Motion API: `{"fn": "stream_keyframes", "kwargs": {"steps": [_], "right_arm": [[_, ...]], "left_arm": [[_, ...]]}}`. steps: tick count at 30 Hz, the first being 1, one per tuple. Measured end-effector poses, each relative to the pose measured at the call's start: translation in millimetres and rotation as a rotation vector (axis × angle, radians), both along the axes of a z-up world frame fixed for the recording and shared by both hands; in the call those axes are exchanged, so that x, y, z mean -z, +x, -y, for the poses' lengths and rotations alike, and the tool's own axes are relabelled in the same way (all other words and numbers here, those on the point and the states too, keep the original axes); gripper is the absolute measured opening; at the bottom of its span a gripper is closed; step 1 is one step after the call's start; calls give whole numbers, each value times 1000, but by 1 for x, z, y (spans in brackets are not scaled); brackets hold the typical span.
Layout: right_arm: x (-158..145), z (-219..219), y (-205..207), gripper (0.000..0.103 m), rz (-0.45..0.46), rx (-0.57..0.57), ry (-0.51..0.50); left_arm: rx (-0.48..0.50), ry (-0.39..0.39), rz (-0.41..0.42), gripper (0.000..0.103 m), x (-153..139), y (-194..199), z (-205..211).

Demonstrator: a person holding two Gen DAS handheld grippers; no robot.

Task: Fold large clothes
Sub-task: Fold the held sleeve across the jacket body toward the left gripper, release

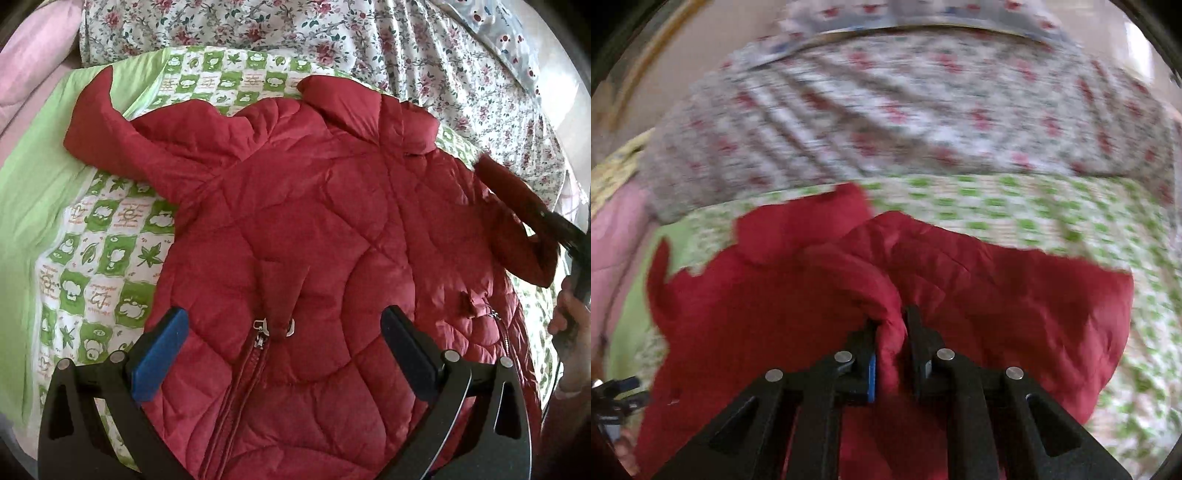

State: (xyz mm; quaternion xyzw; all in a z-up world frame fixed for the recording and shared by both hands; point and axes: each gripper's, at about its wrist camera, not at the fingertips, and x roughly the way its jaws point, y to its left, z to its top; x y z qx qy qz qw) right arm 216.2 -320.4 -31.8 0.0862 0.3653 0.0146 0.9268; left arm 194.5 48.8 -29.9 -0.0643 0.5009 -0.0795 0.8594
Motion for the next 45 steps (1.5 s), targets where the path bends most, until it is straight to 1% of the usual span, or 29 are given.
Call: {"fn": "stream_keyframes", "kwargs": {"steps": [2,4,8,13,15,16,19,20,24,26,28,29,30,32,33,34,35,36,37,38,39,40,41,45], "right_arm": [[1,-24,4,12,12,-78,30],[3,-52,7,12,24,-146,19],[15,-91,10,12,16,-248,20],[34,-124,15,12,-23,-336,26],[42,-133,14,12,-27,-361,21],[46,-138,12,13,-28,-379,15],[53,-147,12,13,-22,-436,23],[55,-149,11,13,-22,-455,25],[61,-162,9,15,-21,-530,10],[65,-167,9,17,-30,-550,-5],[67,-169,9,17,-37,-566,-15],[67,-170,9,17,-39,-566,-21],[68,-170,9,18,-42,-568,-23],[68,-170,9,18,-43,-569,-23],[68,-169,9,18,-45,-569,-19],[68,-169,10,18,-50,-570,-16],[68,-168,11,18,-54,-567,-17],[69,-168,11,20,-61,-562,-24],[69,-167,10,21,-72,-554,-37],[69,-167,10,23,-78,-551,-38],[68,-165,8,32,-85,-551,-32],[66,-161,5,39,-92,-545,-18],[65,-158,3,48,-94,-539,-2],[49,-137,-13,49,-62,-489,45]], "left_arm": [[5,-25,-3,103,0,1,-2],[12,-44,-4,103,-1,2,-3],[22,-90,-2,103,-3,3,-7],[29,-144,-6,103,-5,8,-13],[27,-156,-15,103,-3,13,-15],[32,-174,-19,103,-3,17,-16],[48,-256,-48,103,0,31,-19],[59,-298,-65,103,1,40,-20],[93,-387,-121,103,9,76,-14],[124,-421,-144,103,13,96,-7],[143,-434,-175,103,21,114,1],[150,-437,-190,101,26,123,4],[157,-436,-204,93,30,131,9],[191,-433,-226,83,35,140,19],[206,-416,-223,73,36,142,24],[216,-391,-216,65,37,143,29],[232,-376,-211,43,37,144,34],[235,-373,-212,32,38,145,35],[233,-377,-210,28,39,146,31],[233,-387,-193,20,36,145,29],[233,-390,-175,16,33,143,25],[229,-381,-160,15,32,143,22],[224,-354,-125,13,25,138,18],[205,-249,-23,11,7,127,7]]}}
